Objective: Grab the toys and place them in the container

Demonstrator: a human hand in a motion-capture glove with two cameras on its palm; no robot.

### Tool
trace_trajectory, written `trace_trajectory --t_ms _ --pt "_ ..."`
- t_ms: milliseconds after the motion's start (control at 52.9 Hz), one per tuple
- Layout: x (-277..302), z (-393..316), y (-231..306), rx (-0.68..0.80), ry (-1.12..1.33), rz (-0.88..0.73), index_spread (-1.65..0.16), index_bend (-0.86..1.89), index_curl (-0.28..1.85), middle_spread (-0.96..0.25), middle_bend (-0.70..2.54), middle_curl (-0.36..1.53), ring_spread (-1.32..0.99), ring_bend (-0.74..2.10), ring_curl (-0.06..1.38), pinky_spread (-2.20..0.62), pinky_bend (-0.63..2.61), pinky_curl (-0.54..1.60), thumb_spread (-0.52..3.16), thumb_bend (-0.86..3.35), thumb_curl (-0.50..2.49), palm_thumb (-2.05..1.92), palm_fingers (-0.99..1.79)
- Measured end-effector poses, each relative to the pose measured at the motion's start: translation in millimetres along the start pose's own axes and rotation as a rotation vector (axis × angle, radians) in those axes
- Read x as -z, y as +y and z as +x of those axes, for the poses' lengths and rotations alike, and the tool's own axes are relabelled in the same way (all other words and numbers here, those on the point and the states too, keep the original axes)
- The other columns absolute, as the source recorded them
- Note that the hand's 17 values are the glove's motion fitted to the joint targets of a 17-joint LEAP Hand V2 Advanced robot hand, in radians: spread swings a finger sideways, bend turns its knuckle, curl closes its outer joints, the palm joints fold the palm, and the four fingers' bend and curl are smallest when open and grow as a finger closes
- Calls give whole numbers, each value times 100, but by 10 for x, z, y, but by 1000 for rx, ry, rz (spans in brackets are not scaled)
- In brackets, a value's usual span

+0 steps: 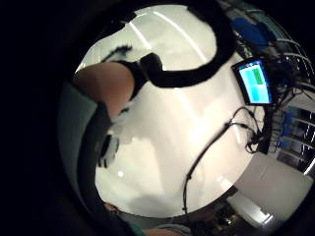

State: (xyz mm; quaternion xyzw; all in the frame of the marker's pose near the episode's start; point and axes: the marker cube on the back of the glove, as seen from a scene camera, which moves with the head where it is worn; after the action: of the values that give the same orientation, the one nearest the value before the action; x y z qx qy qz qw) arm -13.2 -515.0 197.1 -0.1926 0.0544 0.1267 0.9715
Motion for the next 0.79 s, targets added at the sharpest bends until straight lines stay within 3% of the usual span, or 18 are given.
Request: trace_trajectory --t_ms 132,246,359,491,605,794 --pt "-322 -57 -75 -16 125 -61 -37 17 34 -14 15 28 -9 40 28 2 129 33 116 -3 29 -2 -8" --pt "-431 -133 -76 -11 191 -28 -38 44 42 -14 16 27 -5 19 23 0 127 33 123 5 32 14 4" --pt "-464 -160 -92 -10 173 34 -37 48 44 -16 23 30 -6 18 21 -7 125 31 129 11 37 27 19" --pt "-471 -87 -117 -12 130 120 -36 22 41 -19 33 35 -19 53 30 -26 126 31 131 21 46 48 60" --pt "-452 -47 -114 -7 114 169 -37 20 44 -22 30 37 -28 69 38 -34 118 32 122 23 53 58 68" --pt "-123 33 -51 -2 56 205 -40 27 53 -26 33 43 -36 68 42 -39 110 31 105 20 62 64 75"
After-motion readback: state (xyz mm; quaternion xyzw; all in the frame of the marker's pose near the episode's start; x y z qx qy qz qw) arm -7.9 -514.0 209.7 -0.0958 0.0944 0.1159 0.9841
